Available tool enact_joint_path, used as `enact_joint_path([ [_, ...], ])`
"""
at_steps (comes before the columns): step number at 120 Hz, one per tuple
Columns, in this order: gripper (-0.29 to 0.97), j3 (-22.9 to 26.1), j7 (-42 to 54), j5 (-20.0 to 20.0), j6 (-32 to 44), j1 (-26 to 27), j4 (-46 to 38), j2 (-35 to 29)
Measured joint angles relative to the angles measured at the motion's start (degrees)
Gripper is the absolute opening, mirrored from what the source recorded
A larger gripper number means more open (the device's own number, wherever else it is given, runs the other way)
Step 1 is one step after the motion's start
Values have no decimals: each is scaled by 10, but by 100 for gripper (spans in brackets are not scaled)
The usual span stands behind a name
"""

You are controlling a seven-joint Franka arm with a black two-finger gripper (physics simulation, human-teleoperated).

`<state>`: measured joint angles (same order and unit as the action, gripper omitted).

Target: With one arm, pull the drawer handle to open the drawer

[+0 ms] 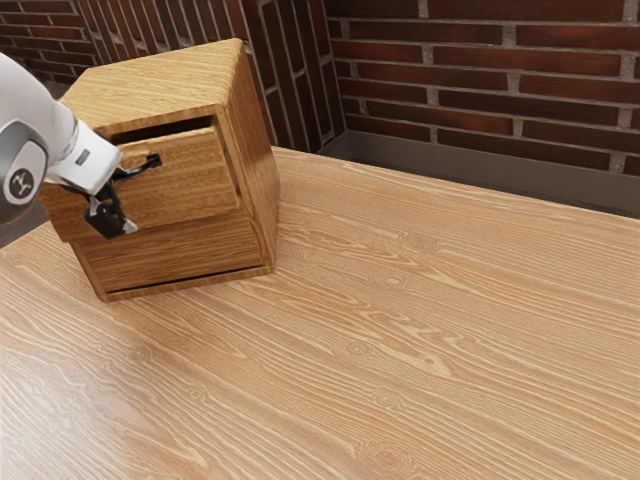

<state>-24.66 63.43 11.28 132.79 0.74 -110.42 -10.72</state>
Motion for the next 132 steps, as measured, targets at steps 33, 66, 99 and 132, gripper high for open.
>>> enact_joint_path([
  [33,62,40,-12,17,6,-32,-56,-56],
  [66,67,77,-23,34,8,-58,-118,-115],
  [99,63,148,-34,44,6,-112,-178,-177],
  [132,62,185,-45,60,5,-137,-257,-274],
])
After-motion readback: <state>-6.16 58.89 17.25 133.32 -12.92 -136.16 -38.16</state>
